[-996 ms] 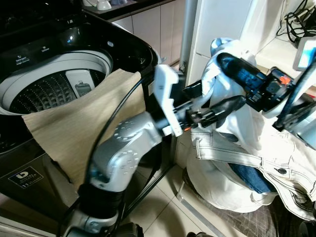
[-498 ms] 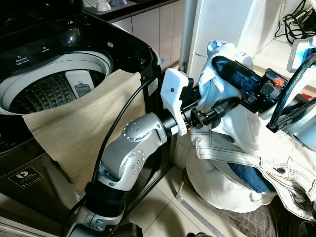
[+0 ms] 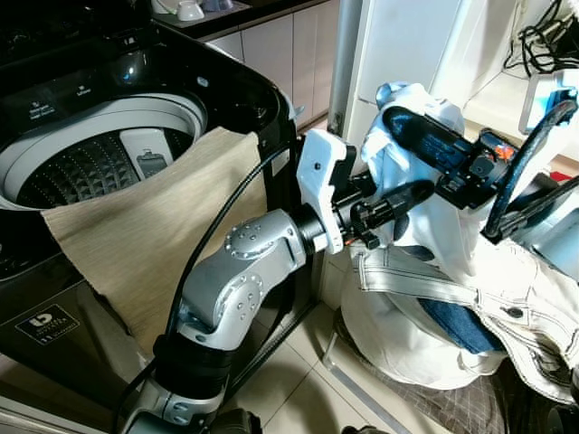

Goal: Clothes washing

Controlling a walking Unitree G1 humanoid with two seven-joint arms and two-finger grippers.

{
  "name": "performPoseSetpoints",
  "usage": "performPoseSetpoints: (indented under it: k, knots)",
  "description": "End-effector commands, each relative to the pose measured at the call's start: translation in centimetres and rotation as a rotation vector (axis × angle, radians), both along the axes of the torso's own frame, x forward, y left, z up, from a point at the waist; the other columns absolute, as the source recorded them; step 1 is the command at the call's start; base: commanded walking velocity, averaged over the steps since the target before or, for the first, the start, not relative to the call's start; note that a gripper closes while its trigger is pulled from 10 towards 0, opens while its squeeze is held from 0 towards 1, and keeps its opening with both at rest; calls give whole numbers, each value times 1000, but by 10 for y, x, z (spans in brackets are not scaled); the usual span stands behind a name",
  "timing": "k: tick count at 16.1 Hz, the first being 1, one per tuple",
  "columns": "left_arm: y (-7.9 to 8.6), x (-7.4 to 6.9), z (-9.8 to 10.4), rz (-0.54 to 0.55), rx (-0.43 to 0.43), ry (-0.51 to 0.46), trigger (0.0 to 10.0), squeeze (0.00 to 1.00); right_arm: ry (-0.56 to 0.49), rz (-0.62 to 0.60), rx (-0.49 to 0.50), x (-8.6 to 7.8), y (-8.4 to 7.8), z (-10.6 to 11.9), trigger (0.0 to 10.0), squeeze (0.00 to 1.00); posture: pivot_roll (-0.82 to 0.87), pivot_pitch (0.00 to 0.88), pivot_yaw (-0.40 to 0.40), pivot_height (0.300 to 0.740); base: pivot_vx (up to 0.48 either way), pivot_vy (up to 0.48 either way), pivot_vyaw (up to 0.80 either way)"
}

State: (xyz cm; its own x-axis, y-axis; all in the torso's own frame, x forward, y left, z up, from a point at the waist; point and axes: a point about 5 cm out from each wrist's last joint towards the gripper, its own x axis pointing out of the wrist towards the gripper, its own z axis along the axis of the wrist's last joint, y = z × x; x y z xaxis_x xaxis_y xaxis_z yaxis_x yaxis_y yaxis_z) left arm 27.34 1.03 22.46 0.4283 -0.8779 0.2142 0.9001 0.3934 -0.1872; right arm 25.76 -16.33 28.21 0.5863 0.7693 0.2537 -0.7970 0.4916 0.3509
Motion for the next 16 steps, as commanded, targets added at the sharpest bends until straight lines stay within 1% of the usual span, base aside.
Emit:
performPoseSetpoints:
  k: [1, 3, 5, 6, 9, 10, 12, 13, 14, 16]
  knots:
    - [-1, 1, 0, 11, 10, 21, 0, 0, -32, 15, 3, -3, 2, 5, 0, 0, -76, 9, 34, 740, 0, 0, 0]
    - [0, 4, 2, 31, -3, 42, 0, 0, -31, 13, 1, -3, 2, 4, 0, 0, -74, 10, 33, 740, 0, 0, 0]
    - [1, 3, 3, 23, 10, 1, 0, 0, -30, 12, -1, -2, 2, 4, 0, 0, -73, 11, 32, 740, 0, 0, 0]
    - [2, 3, 1, 28, 5, 29, 0, 0, -29, 12, -3, -2, 2, 4, 0, 0, -73, 10, 32, 740, 0, 0, 0]
    - [4, 3, 1, 17, -3, 44, 0, 0, -30, 10, -3, -2, 1, 4, 0, 0, -74, 9, 33, 740, 0, 0, 0]
    - [5, 3, 0, 12, 15, 30, 0, 0, -30, 10, -3, -1, 1, 4, 0, 0, -73, 8, 33, 740, 0, 0, 0]
    - [6, 4, 4, 21, -16, 2, 0, 0, -30, 7, -7, -1, 2, 3, 0, 0, -74, 8, 35, 740, 0, 0, 0]
    - [9, 8, 8, 56, -49, -12, 0, 0, -39, -5, -28, -1, 2, 3, 3333, 0, -75, 4, 35, 740, 0, 0, 0]
    - [12, 13, 12, 96, -69, -21, 0, 0, -42, 8, -22, -2, 3, 2, 10000, 1000, -75, 4, 35, 740, 0, 0, 0]
    - [21, 23, 17, 174, -70, -42, 0, 0, -41, 4, -16, -2, 0, 2, 10000, 1000, -77, 0, 38, 740, 0, 0, 0]
